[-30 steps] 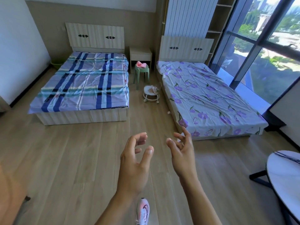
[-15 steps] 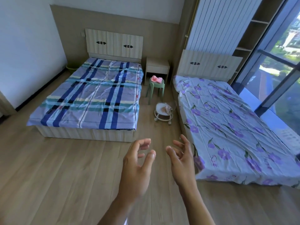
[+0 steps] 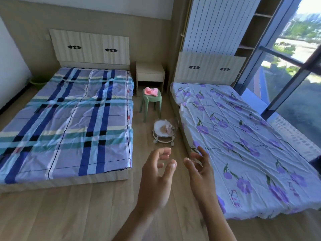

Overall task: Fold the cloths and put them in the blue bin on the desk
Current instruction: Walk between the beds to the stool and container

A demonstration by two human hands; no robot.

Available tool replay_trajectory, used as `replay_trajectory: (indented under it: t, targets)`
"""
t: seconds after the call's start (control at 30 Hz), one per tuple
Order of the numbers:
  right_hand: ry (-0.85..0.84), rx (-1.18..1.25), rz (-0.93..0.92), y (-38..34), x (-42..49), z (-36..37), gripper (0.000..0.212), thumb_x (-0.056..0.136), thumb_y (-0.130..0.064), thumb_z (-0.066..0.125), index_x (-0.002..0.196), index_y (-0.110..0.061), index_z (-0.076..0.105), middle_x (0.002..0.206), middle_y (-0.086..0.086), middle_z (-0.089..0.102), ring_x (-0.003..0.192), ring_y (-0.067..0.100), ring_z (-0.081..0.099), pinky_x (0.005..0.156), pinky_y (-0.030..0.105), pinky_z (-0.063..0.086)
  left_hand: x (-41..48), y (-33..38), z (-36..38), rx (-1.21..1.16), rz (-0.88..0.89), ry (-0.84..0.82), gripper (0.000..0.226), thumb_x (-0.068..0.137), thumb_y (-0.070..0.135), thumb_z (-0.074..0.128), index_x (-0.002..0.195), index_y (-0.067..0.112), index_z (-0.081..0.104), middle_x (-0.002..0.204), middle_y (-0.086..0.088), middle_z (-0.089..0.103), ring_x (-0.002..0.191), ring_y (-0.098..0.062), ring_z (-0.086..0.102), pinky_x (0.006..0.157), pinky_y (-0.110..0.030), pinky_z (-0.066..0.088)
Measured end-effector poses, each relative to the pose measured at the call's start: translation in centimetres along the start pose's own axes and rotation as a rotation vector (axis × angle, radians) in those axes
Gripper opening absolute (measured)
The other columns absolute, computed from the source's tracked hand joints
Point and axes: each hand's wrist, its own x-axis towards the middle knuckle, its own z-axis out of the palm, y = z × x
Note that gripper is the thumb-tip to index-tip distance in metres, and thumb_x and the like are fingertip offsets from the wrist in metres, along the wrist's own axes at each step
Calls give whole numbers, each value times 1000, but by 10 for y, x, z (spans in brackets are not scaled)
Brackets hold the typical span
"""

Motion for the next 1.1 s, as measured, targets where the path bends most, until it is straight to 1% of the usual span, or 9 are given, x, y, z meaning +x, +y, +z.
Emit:
replay_trajectory:
  t: [0.3,0.4,0.53,0.63,0.7,0.77,0.87,0.97,1.1]
  targets:
    - [-10,24,33,26,199,58,54,93,-23,66,140,-34,43,119,-15,60,93,-15,61,76,14,46,195,-49,42,67,-18,-7,24,86,36,58,110,31,64,109,16,68,108,-5,63,95,-38,53]
    - [-54,70,22,33,288,78,50,93,-20,67,134,-39,45,119,-13,62,95,-8,65,78,17,49,272,-62,59,71,-2,25,24,86,33,59,108,27,65,105,17,69,105,-5,64,94,-35,53]
    - [-92,119,44,29,400,95,59,83,-38,69,138,-34,48,120,-7,63,108,10,66,82,28,54,371,-70,77,91,-5,102,24,84,30,59,107,26,65,103,15,69,104,-5,64,92,-30,53]
    - [-122,127,41,24,474,111,55,90,-28,69,140,-31,47,121,-3,64,108,16,67,81,28,53,436,-72,89,94,6,128,25,84,30,58,108,25,65,108,11,69,105,-5,63,87,-19,52]
    - [-149,135,56,20,516,122,55,88,-31,70,139,-32,48,121,-2,64,105,16,67,82,31,55,476,-77,98,115,-5,131,25,86,32,58,109,25,64,111,11,68,106,-4,63,85,-12,49]
    - [-155,141,62,17,549,132,54,86,-35,70,136,-33,50,119,-4,65,104,15,68,85,34,55,512,-82,104,132,-9,121,24,86,34,57,109,28,64,112,14,67,107,-5,62,88,-15,49]
    - [-161,118,64,21,598,149,46,92,-26,68,135,-29,52,115,-6,65,104,12,66,83,27,52,577,-100,114,159,-22,106,22,87,36,58,107,29,64,111,15,68,108,-6,63,90,-23,50]
    - [-154,72,68,28,644,171,45,92,-25,68,134,-30,52,114,-11,64,106,11,65,87,27,51,640,-117,120,174,-25,84,22,88,36,58,108,29,64,108,15,68,105,-3,63,89,-21,51]
    - [-130,48,101,45,720,212,46,92,-25,67,136,-30,51,112,-14,64,106,6,64,86,23,50,745,-156,124,178,-42,50,15,96,26,62,111,27,62,109,13,67,103,-1,63,90,-23,53]
